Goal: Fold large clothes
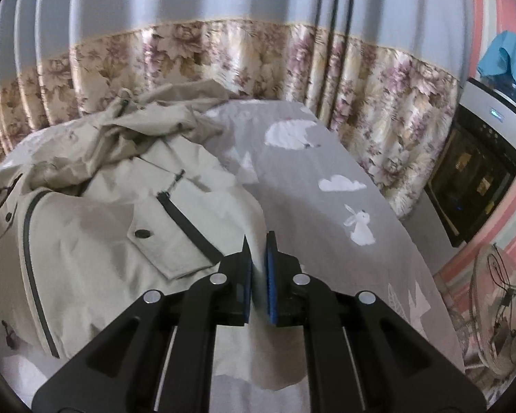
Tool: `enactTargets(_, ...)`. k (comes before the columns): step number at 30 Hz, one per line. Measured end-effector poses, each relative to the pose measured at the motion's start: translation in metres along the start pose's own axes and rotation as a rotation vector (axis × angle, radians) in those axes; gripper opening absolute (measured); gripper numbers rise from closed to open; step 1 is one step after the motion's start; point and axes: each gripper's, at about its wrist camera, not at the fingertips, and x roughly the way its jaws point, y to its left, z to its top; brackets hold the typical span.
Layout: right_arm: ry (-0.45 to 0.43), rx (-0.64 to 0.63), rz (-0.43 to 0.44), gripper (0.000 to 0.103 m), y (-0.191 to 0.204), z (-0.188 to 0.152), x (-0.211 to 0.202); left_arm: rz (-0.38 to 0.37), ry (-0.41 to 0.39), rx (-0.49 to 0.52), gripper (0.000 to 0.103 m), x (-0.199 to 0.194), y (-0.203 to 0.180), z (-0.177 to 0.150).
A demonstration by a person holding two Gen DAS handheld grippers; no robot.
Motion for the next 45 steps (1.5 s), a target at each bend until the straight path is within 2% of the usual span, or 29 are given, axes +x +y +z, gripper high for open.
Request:
enactTargets(3, 0.005, -0.006, -0.001, 0.006, 0.002, -0.004, 0.0, -0.01, 0.043, -0.011, 0.002, -0.001, 0.005, -0.009)
enactTargets(6, 0.009, 0.002, 0.006, 0.006, 0.002, -0.008, -0.003, -0.006, 0.035, -0.018, 0.002, -0.014, 0.009, -0.02)
enactTargets(10, -0.016, 0.009, 0.063, 0.006, 0.004, -0.004, -0.016, -0.005, -0.018, -0.036, 0.001, -0.047, 0.019, -0.015)
enactTargets(15, -0.096, 0.015, 0.117, 0.006, 0.013, 0.011, -0.039, 0.039, -0.182, 0.032, 0.0, -0.101, 0.018, 0.023)
enactTargets(17, -0.093, 0.015, 0.123, 0.006, 0.014, 0.016, -0.038, 0.044, -0.2, 0.053, 0.0, -0.11, 0.018, 0.038)
enactTargets(19, -0.073, 0.023, 0.107, 0.008, 0.012, 0.015, -0.033, 0.055, -0.18, 0.064, 0.0, -0.108, 0.022, 0.039)
enactTargets(20, -0.066, 0.036, 0.102, 0.016, 0.009, 0.013, -0.032, 0.062, -0.162, 0.058, 0.0, -0.104, 0.025, 0.035)
enactTargets(22, -0.068, 0.045, 0.073, 0.044, 0.004, 0.009, -0.032, 0.059, -0.095, 0.046, 0.0, -0.091, 0.03, 0.022)
enactTargets(23, -0.076, 0.056, 0.056, 0.069, 0.0, 0.007, -0.034, 0.062, -0.061, 0.034, 0.003, -0.083, 0.033, 0.014)
enactTargets(24, -0.084, 0.07, 0.047, 0.078, -0.004, 0.007, -0.036, 0.063, -0.041, 0.023, 0.004, -0.077, 0.035, 0.007)
enactTargets(25, -0.08, 0.069, 0.048, 0.077, -0.007, 0.006, -0.036, 0.069, 0.001, 0.015, 0.009, -0.068, 0.037, -0.005)
enactTargets(26, -0.074, 0.061, 0.046, 0.077, -0.007, 0.006, -0.036, 0.08, 0.018, 0.013, 0.027, -0.063, 0.037, -0.013)
enactTargets(27, -0.069, 0.051, 0.039, 0.077, -0.008, 0.005, -0.036, 0.093, 0.03, 0.005, 0.05, -0.059, 0.037, -0.023)
enactTargets(28, -0.058, 0.046, 0.036, 0.077, -0.009, 0.002, -0.035, 0.097, 0.045, -0.017, 0.056, -0.055, 0.039, -0.035)
enactTargets(31, -0.001, 0.04, 0.046, 0.077, -0.008, -0.012, -0.029, 0.065, 0.117, -0.061, 0.057, -0.045, 0.043, -0.063)
enactTargets(33, 0.034, 0.029, 0.052, 0.077, -0.005, -0.022, -0.021, 0.037, 0.152, -0.09, 0.067, -0.043, 0.041, -0.077)
enactTargets(36, 0.071, 0.026, 0.056, 0.077, -0.003, -0.033, -0.012, -0.04, 0.187, -0.14, 0.075, -0.038, 0.032, -0.087)
enactTargets(38, 0.092, 0.02, 0.052, 0.077, 0.0, -0.04, -0.006, -0.077, 0.198, -0.15, 0.076, -0.031, 0.019, -0.089)
enactTargets(41, 0.115, 0.014, 0.06, 0.077, 0.004, -0.05, 0.002, -0.045, 0.198, -0.114, 0.075, -0.017, 0.005, -0.093)
enactTargets(43, 0.129, 0.01, 0.09, 0.074, 0.009, -0.056, 0.006, -0.048, 0.183, -0.094, 0.062, -0.014, 0.0, -0.091)
enactTargets(44, 0.137, 0.008, 0.105, 0.065, 0.01, -0.057, 0.008, -0.066, 0.182, -0.089, 0.045, -0.013, -0.003, -0.089)
enactTargets(45, 0.143, 0.005, 0.116, 0.048, 0.012, -0.058, 0.009, -0.073, 0.182, -0.087, 0.036, -0.012, -0.006, -0.087)
